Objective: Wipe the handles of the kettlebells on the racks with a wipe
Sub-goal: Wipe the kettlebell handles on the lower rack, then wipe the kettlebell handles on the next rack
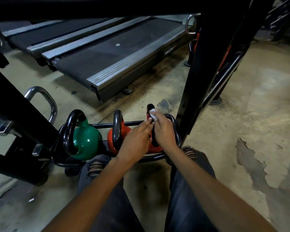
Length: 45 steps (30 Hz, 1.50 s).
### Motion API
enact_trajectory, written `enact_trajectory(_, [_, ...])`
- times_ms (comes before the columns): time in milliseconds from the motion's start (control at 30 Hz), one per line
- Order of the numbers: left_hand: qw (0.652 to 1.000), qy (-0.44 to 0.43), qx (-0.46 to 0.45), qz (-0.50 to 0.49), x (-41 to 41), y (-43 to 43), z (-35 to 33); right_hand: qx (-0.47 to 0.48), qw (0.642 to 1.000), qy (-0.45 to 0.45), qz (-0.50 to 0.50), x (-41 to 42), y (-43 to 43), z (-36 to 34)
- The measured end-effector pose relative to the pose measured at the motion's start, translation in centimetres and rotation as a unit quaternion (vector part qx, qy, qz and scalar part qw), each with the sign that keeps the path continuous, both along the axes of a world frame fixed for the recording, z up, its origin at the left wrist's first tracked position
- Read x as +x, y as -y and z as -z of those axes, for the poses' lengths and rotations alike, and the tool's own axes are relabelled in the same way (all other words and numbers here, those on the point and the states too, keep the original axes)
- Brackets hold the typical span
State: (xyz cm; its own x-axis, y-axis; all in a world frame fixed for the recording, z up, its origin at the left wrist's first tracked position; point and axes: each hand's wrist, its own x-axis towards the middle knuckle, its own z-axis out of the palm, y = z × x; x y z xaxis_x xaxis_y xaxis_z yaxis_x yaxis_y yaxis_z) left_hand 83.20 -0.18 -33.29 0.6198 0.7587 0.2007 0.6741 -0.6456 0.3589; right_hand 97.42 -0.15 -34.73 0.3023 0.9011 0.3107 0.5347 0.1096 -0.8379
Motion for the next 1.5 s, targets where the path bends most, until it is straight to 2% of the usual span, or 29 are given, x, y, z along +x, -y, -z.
enact_trajectory(67, [1.000, 0.001, -0.009, -0.002, 0.4, -1.5, -0.5, -0.001, 0.999, -0.030, 0.025, -0.4, 1.6, 0.8])
enact_trajectory(200, [1.000, 0.005, -0.021, -0.004, 1.8, -3.6, -1.6, -0.103, 0.986, -0.120, 0.050, 1.4, 0.3, 0.6])
enact_trajectory(433, [0.996, -0.072, -0.050, -0.004, 2.7, -5.2, -2.5, -0.135, 0.987, -0.091, 0.002, 1.5, 3.7, 1.8])
enact_trajectory(567, [0.997, -0.076, 0.006, -0.005, 3.3, -4.0, -3.2, -0.125, 0.987, -0.097, 0.017, 3.0, 4.3, 0.7])
enact_trajectory(633, [0.999, -0.030, 0.030, 0.023, 4.1, -2.7, -3.0, -0.114, 0.980, -0.161, 0.029, 4.3, 5.2, -0.2])
enact_trajectory(733, [0.990, 0.118, -0.061, 0.037, 6.2, -1.2, -3.5, -0.098, 0.956, -0.276, 0.034, 6.4, 6.2, -3.0])
enact_trajectory(800, [0.965, 0.208, -0.151, 0.042, 7.8, -0.8, -4.2, -0.083, 0.944, -0.318, 0.027, 7.8, 6.7, -5.0])
enact_trajectory(967, [0.907, 0.301, -0.290, 0.047, 11.5, 0.4, -5.4, -0.047, 0.942, -0.318, 0.094, 10.5, 9.2, -6.1])
enact_trajectory(1067, [0.882, 0.285, -0.375, 0.004, 13.8, 2.1, -7.0, -0.039, 0.924, -0.356, 0.133, 12.1, 12.1, -6.5])
enact_trajectory(1167, [0.872, 0.239, -0.427, -0.029, 15.8, 4.0, -9.0, -0.041, 0.894, -0.387, 0.222, 12.9, 15.2, -7.9])
enact_trajectory(1333, [0.836, 0.214, -0.502, -0.057, 18.6, 7.9, -15.7, -0.054, 0.856, -0.399, 0.325, 13.1, 19.7, -14.5])
enact_trajectory(1400, [0.827, 0.209, -0.519, -0.063, 19.5, 9.7, -19.5, -0.042, 0.867, -0.362, 0.341, 13.1, 21.9, -18.9])
enact_trajectory(1500, [0.811, 0.199, -0.545, -0.071, 20.6, 12.6, -26.5, -0.057, 0.922, -0.219, 0.315, 13.1, 25.4, -26.4])
